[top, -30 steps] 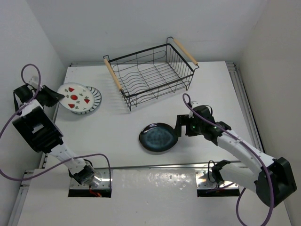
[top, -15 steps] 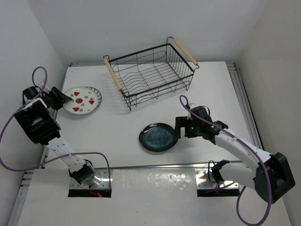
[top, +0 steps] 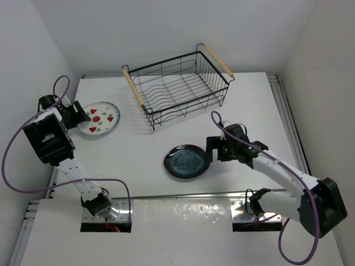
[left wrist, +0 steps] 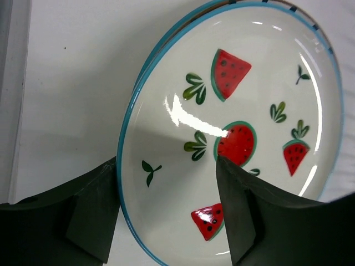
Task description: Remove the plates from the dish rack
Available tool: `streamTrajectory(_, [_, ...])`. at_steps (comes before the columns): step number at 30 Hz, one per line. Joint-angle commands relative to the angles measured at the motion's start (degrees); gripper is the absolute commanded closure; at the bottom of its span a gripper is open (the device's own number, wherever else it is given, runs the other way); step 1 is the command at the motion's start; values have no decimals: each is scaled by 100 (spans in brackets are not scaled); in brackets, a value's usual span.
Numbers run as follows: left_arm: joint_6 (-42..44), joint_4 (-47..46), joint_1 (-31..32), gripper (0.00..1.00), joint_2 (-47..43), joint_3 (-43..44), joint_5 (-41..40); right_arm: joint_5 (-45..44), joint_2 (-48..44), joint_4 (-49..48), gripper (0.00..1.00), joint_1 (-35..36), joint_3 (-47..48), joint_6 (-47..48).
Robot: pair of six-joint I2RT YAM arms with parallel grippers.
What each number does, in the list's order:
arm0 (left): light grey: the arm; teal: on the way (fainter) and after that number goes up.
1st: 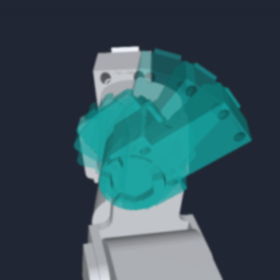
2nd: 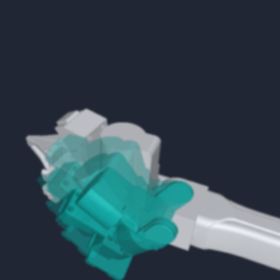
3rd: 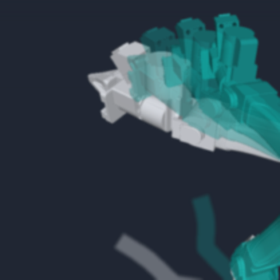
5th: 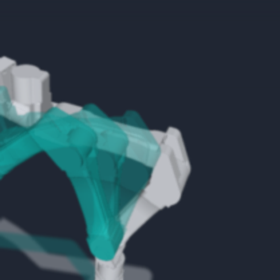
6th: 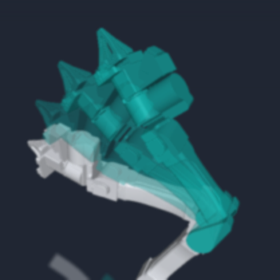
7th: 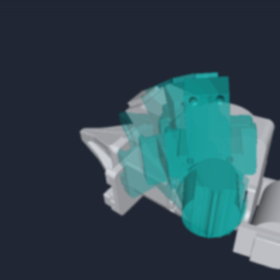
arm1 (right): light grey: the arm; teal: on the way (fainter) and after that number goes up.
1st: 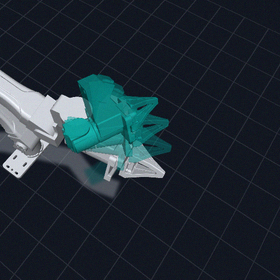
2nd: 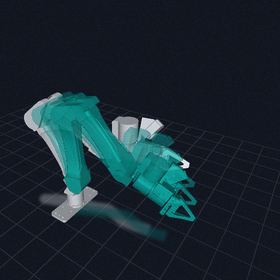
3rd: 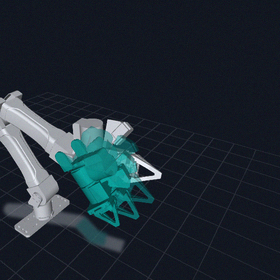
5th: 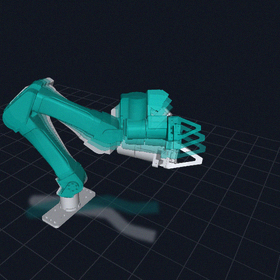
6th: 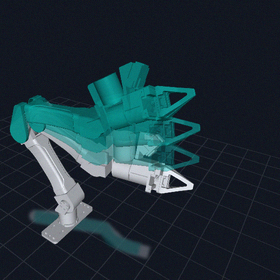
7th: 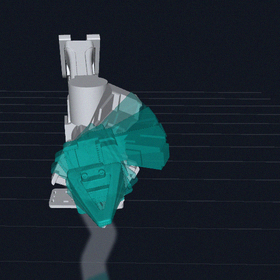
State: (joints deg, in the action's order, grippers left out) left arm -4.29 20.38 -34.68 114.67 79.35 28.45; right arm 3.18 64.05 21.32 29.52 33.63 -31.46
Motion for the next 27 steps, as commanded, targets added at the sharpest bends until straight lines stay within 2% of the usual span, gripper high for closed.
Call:
streamTrajectory(1, [612,159,294,29,-217,221,-409,-2,28,-93,1,45,232,52])
streamTrajectory(7, [781,124,620,26,-349,273,-1305,-2,28,-67,1,45,250,61])
streamTrajectory(9, [799,133,629,21,-340,309,-1447,-2,20,-49,1,45,258,61])
streamTrajectory(10, [842,150,637,15,-349,344,-1465,-2,20,-49,1,45,258,61])
streamTrajectory(13, [983,212,716,14,-384,397,-1509,-2,11,-23,1,45,285,105])
streamTrajectory(14, [1018,212,769,5,-410,414,-1474,-2,28,-23,1,45,293,105])
streamTrajectory(16, [1071,177,822,1,-489,423,-1517,-2,55,4,1,45,328,123])
streamTrajectory(27, [1027,308,919,0,-507,564,-911,-159,-77,56,1,45,294,202])
